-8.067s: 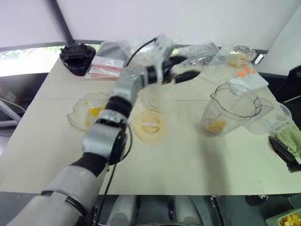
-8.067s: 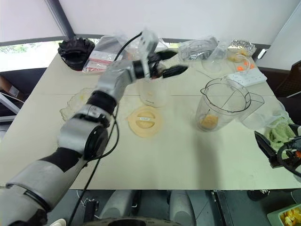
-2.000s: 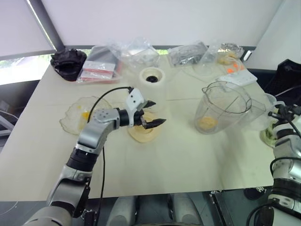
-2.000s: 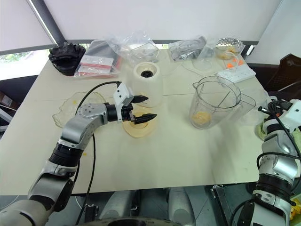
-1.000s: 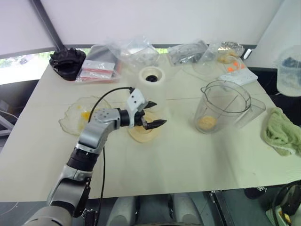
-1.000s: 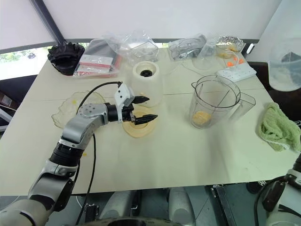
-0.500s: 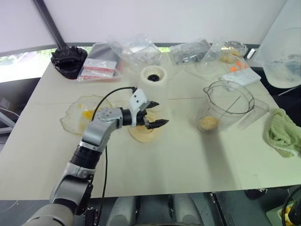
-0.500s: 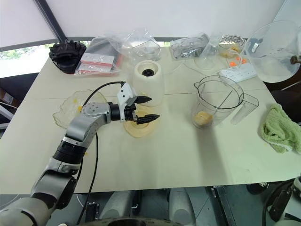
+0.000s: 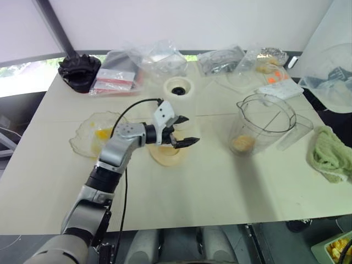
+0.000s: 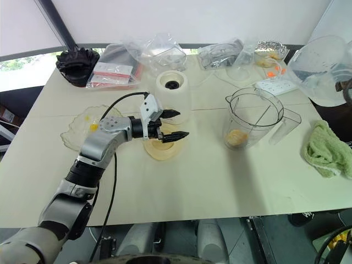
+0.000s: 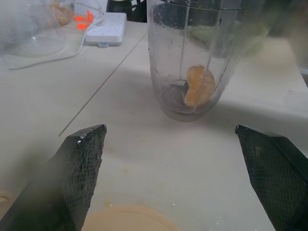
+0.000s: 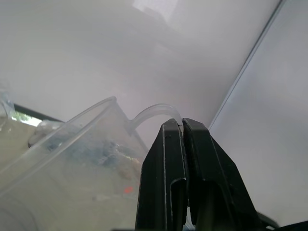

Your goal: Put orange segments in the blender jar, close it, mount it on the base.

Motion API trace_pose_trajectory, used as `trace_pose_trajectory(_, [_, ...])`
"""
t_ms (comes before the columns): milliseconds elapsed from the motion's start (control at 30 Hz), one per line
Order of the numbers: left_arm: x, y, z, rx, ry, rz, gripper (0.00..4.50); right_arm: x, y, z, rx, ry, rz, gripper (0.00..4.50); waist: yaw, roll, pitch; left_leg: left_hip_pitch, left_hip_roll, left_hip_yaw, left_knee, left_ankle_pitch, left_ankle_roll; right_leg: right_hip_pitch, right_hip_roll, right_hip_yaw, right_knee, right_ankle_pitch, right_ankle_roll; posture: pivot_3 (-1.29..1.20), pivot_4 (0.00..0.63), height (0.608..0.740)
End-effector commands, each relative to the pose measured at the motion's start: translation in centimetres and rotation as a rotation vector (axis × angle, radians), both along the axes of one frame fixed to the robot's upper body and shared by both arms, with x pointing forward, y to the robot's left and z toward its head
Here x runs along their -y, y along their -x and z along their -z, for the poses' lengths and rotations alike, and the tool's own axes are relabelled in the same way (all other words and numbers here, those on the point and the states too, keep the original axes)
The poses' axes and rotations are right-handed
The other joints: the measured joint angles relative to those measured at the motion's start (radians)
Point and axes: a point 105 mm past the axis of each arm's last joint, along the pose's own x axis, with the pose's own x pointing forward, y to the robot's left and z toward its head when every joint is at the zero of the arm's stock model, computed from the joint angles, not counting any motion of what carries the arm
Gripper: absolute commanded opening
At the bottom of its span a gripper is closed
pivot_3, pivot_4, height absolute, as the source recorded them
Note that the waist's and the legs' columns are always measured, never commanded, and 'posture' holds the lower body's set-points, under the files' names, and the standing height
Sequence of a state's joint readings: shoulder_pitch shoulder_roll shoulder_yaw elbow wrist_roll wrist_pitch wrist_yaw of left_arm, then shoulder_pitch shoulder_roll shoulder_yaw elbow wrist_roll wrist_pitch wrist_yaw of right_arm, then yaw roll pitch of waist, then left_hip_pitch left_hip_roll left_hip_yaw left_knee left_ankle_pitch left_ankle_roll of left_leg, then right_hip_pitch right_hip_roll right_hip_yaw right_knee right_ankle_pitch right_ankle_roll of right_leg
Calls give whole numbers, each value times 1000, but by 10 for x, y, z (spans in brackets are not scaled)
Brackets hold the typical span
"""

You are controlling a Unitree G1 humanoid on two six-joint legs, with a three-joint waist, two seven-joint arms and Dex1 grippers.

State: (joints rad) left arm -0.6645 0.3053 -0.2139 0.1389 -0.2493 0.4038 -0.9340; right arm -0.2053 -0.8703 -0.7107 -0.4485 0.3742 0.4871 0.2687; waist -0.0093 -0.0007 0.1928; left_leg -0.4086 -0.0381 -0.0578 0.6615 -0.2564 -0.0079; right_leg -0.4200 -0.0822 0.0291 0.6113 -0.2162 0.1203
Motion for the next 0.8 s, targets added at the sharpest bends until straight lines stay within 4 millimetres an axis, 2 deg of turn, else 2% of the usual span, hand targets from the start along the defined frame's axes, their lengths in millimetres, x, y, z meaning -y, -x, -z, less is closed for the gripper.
trace_pose_trajectory(33, [3, 1, -12, 51, 14, 19, 4500, -13, 11, -17, 65, 129, 9, 27, 0, 0, 0, 0, 0, 0, 0, 0, 0, 0, 0, 0, 0, 0, 0, 0, 150, 740])
trace_pose_trajectory(800, [2, 3, -11, 49, 11, 24, 4500, -35, 6, -5, -15, 489, 33, 27, 0, 0, 0, 0, 0, 0, 1, 0, 0, 0, 0, 0, 1, 0, 0, 0, 150, 740])
